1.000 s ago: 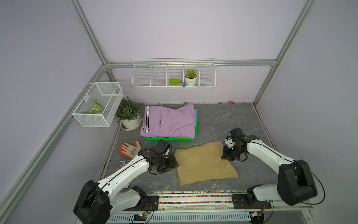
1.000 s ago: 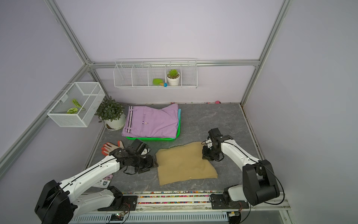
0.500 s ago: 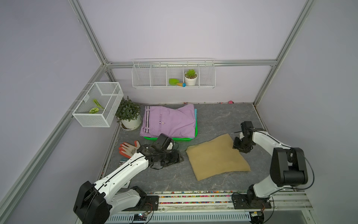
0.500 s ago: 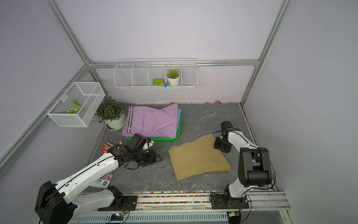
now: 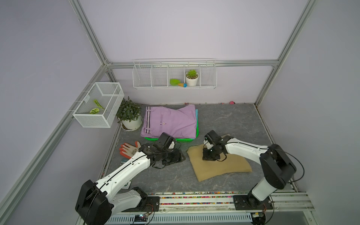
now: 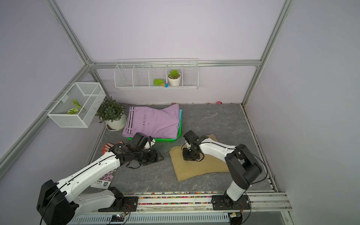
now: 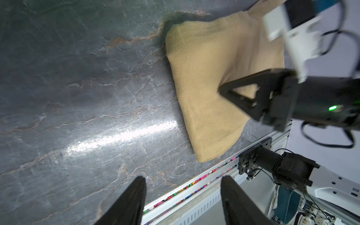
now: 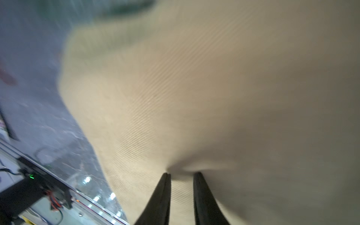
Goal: Put the folded long pants in the basket
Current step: Adjust the long pant at the center of the board.
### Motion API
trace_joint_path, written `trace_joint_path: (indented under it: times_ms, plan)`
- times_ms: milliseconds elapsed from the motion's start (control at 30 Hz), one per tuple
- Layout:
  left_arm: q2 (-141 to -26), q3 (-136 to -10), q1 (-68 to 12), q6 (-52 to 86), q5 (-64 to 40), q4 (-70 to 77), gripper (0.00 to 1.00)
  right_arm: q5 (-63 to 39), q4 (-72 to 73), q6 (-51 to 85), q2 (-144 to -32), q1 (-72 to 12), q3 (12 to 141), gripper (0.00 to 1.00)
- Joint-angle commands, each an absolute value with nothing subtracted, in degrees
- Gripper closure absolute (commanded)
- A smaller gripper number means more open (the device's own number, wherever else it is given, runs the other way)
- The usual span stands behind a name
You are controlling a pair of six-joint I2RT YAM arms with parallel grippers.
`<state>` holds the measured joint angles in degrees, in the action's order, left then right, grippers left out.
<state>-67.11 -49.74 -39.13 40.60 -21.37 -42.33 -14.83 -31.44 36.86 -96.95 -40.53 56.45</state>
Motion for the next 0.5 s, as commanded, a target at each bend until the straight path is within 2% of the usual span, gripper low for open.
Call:
trace_joint_path:
  times_ms: [0, 100, 167, 233, 333, 433, 467]
  plan:
    - [-67.24, -51.51, -39.33, 39.12, -20.25, -43.12, 0.35, -15.3, -37.37, 36.73, -97.46, -42.8, 55.23, 0.75]
    - [-67.07, -52.07, -39.29, 38.55, -20.03, -43.88, 0.35, -9.16, -45.24, 33.72, -95.13, -42.1, 51.4, 0.74]
    - [-66.96, -52.29, -39.29, 38.16, -19.92, -44.28, 0.34, -2.69, -50.28, 32.89, -92.53, -38.84, 49.39, 0.73]
    - [-67.22, -52.59, -39.24, 37.85, -20.02, -44.43, 0.35, 3.94, -54.49, 32.8, -91.17, -33.8, 49.2, 0.72]
    - [-67.86, -53.04, -39.29, 37.58, -20.42, -45.07, 0.34, 4.38, -55.02, 31.36, -89.36, -25.98, 51.35, 0.68]
    - [-68.03, -53.18, -39.29, 37.53, -20.61, -45.56, 0.35, 9.92, -55.61, 29.18, -92.89, -16.41, 56.62, 0.67]
    - [-67.94, -53.28, -39.29, 37.54, -20.72, -45.78, 0.34, 11.07, -56.34, 27.56, -95.29, -13.23, 59.24, 0.64]
